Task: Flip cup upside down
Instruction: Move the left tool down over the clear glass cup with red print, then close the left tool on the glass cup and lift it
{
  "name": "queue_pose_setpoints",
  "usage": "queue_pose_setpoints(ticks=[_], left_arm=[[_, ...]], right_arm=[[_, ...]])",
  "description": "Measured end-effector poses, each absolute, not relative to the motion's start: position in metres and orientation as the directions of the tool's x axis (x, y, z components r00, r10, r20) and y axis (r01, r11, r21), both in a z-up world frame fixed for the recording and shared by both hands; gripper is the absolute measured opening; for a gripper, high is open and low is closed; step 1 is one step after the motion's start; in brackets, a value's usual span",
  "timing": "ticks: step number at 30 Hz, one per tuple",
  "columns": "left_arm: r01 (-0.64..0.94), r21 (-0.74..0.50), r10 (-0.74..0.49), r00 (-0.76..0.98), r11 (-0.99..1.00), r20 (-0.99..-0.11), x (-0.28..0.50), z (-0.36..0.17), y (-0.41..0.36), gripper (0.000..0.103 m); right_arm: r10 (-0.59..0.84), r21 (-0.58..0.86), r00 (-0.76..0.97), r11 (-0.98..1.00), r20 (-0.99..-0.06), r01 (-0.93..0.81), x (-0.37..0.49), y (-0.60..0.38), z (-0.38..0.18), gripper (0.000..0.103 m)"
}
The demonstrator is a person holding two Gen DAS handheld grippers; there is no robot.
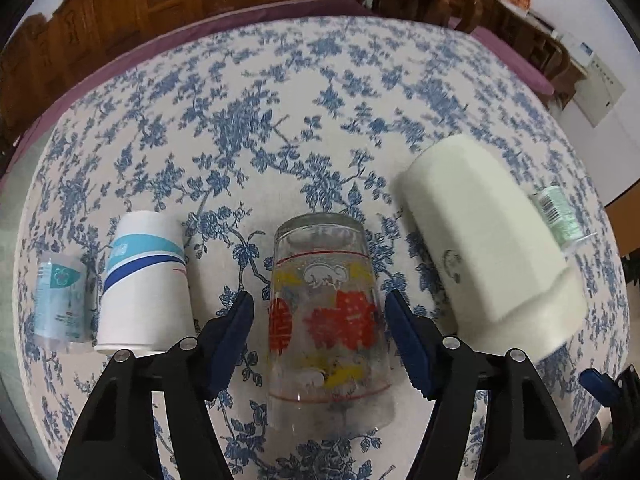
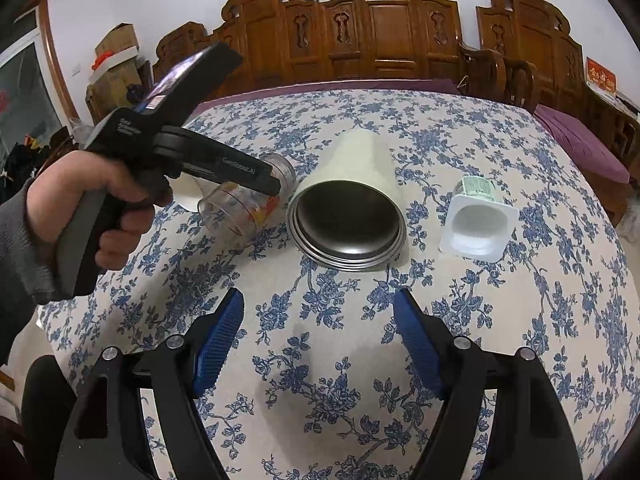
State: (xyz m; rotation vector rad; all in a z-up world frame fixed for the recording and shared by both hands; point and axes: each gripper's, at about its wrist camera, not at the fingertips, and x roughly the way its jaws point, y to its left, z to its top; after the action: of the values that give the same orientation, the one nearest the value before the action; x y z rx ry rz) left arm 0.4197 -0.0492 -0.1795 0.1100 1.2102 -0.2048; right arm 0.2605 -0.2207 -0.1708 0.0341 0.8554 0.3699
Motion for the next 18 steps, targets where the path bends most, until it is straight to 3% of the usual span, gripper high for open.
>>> queue_pose_setpoints(ticks=[4, 6, 18], left_arm=[[0.216, -0.029, -0.092, 0.291, 0.976, -0.952, 0.426, -0.191, -0.050, 0.064], [0.216, -0.043, -0.104, 0.278, 0.975, -0.955, 0.426, -0.193, -0.050, 0.057], [0.250, -0.041, -0.127, 0.340, 0.967, -0.932, 0.375, -0.168, -0.048, 0.056]], right_arm=[[0.339, 0.186, 0.591, 0.934, -0.732, -0.304, 0.260, -0.223, -0.173, 0.079], [0.339, 0.189, 0.591, 0.934, -0.732, -0.303, 0.258, -0.223, -0.173, 0.079], [0.330, 0.189, 0.612, 0.940, -0.719, -0.285, 0.241, -0.227, -0.159, 0.079]])
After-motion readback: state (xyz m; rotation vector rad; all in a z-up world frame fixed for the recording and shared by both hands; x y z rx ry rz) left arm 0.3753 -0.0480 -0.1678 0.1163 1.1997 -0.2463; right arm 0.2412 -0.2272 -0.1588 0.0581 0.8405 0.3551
